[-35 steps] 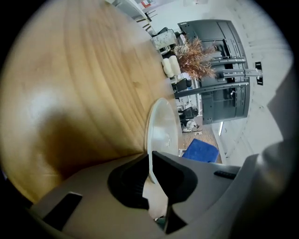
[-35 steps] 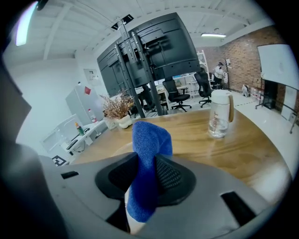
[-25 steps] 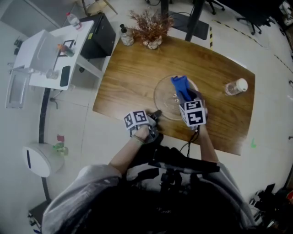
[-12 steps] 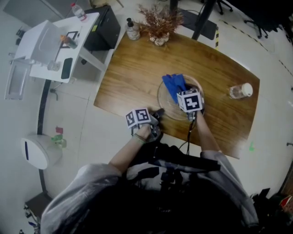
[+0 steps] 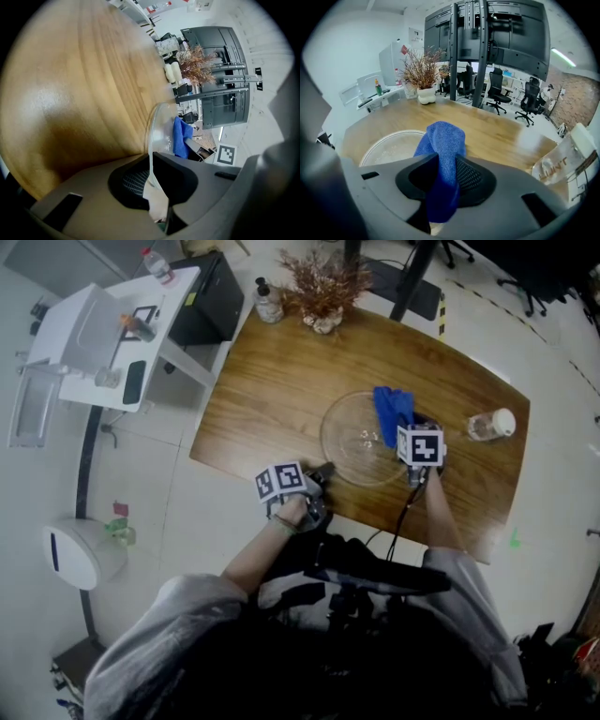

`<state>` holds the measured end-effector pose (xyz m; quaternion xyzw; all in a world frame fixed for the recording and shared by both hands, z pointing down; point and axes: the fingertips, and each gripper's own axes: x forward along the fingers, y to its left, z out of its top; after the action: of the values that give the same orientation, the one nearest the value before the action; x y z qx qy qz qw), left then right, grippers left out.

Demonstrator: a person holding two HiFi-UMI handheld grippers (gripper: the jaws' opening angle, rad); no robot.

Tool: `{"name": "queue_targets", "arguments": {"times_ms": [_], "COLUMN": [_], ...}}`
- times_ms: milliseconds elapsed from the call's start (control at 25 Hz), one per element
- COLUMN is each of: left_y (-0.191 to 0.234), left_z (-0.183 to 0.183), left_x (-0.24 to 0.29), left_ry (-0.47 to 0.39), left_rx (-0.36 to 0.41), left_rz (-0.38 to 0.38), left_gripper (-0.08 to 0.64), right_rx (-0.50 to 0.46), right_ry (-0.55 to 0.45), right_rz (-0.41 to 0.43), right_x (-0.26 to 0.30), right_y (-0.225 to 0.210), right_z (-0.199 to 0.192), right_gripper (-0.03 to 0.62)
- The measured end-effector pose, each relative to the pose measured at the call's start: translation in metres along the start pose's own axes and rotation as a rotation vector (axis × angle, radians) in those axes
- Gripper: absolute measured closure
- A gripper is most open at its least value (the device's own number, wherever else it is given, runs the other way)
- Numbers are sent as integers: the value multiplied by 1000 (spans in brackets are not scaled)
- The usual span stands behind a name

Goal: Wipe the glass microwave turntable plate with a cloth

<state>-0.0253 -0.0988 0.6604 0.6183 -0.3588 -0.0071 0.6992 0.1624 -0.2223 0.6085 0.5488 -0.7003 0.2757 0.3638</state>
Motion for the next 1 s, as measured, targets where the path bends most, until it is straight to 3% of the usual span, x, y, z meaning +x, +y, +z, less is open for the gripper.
{"name": "queue_targets", "arguments": {"times_ms": [240, 360, 440, 600, 1000], "left_y": [0, 0, -1, 0, 0], "left_z": [1, 0, 0, 2, 2], "left_x": [-1, -1, -1, 0, 0], "left_ry": [-1, -1, -3, -11, -15], "left_rx": [-1, -6, -8, -9, -4], "left_rz": [5, 7, 10, 13, 1], "left_gripper": [543, 543, 543, 543, 543], "right_rx": [-102, -104, -129, -158, 14], "right_ry": [-130, -101, -65, -52, 8], "right_rz": [190, 297, 312, 245, 36], "right_x": [-33, -35, -28, -19, -23], "right_y": [104, 156, 171, 147, 14], "right_z": [20, 3, -11, -15, -37], "right_gripper": [469, 469, 469, 469, 469]}}
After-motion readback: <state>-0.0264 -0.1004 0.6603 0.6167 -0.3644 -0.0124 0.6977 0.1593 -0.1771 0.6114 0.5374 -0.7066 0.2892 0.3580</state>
